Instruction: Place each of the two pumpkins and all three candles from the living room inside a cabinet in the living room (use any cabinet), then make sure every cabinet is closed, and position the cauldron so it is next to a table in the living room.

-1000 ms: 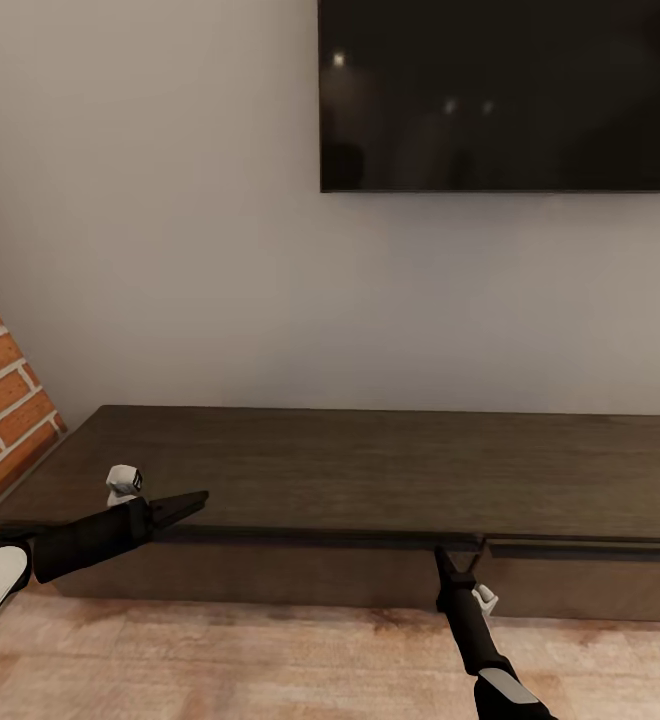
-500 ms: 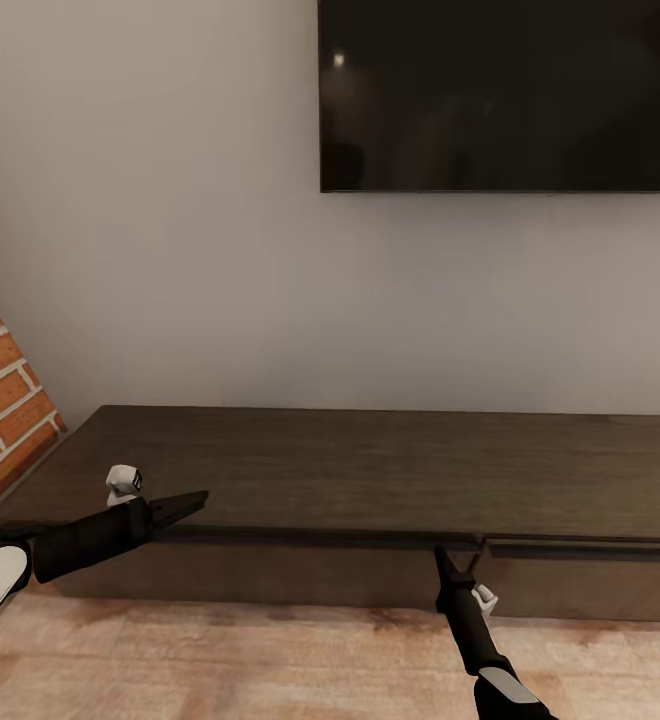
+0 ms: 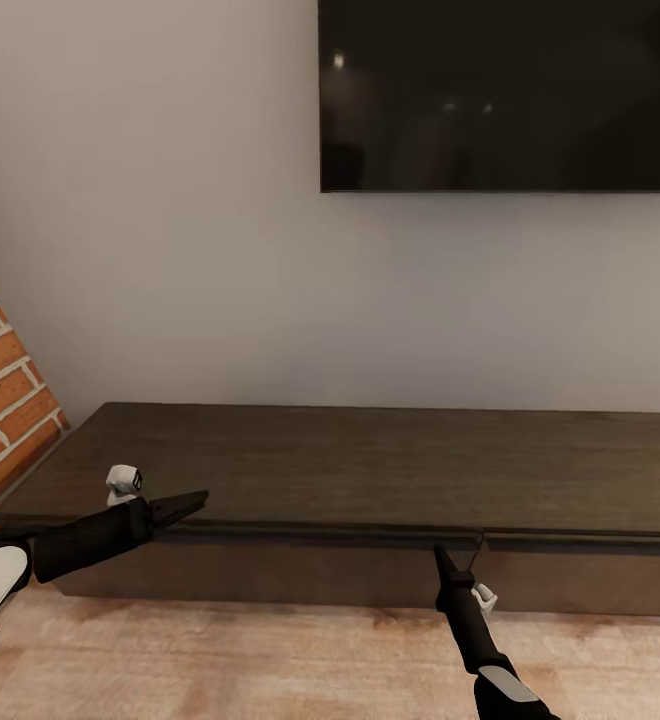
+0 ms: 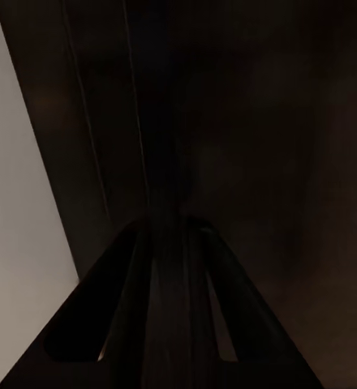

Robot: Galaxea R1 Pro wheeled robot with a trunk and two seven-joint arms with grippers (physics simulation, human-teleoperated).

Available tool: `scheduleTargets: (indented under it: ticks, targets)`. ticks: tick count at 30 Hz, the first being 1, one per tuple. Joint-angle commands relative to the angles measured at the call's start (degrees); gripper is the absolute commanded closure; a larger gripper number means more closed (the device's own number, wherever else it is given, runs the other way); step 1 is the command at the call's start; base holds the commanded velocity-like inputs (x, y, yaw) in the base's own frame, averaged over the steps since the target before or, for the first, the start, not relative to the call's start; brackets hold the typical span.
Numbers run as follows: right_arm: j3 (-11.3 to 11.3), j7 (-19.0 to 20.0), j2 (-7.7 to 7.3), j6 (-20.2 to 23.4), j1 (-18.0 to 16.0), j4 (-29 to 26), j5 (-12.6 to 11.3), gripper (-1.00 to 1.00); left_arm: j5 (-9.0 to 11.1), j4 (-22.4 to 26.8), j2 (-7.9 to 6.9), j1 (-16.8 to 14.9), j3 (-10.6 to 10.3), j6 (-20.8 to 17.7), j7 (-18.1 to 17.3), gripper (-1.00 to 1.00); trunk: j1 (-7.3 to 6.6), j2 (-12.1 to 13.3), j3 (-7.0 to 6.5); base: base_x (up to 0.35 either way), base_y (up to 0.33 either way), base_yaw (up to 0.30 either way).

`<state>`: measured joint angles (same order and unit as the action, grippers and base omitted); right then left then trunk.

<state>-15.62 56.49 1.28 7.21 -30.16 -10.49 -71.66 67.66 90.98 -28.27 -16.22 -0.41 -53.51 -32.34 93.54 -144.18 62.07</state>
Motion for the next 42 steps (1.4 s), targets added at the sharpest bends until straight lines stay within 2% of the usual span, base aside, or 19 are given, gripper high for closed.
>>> scheduleTargets:
  ticks: [1,22,42]
  targets:
    - [-0.5,0.4,0.02,0.7,0.0,0.0,-0.6,1.0,0.1,0.0,-0.04,0.0,0.0,-0.2,-0.1,-1.0,-0.02,0.0,0.05,-0.015,0.0,0.0]
    - [-0.3,0.4,-0.47,1.0,0.0,-0.3,-0.4,1.0,0.1,0.0,-0.03,0.0,0.0,-0.2,-0.1,-1.0,-0.02,0.0,0.05,-0.016,0.0,0.0]
    - [-0.6,0.4,-0.31,0.7,0.0,-0.1,-0.8,1.0,0.1,0.0,-0.03,0.0,0.0,-0.2,-0.1,-1.0,-0.02,0.0,0.05,-0.055,0.0,0.0]
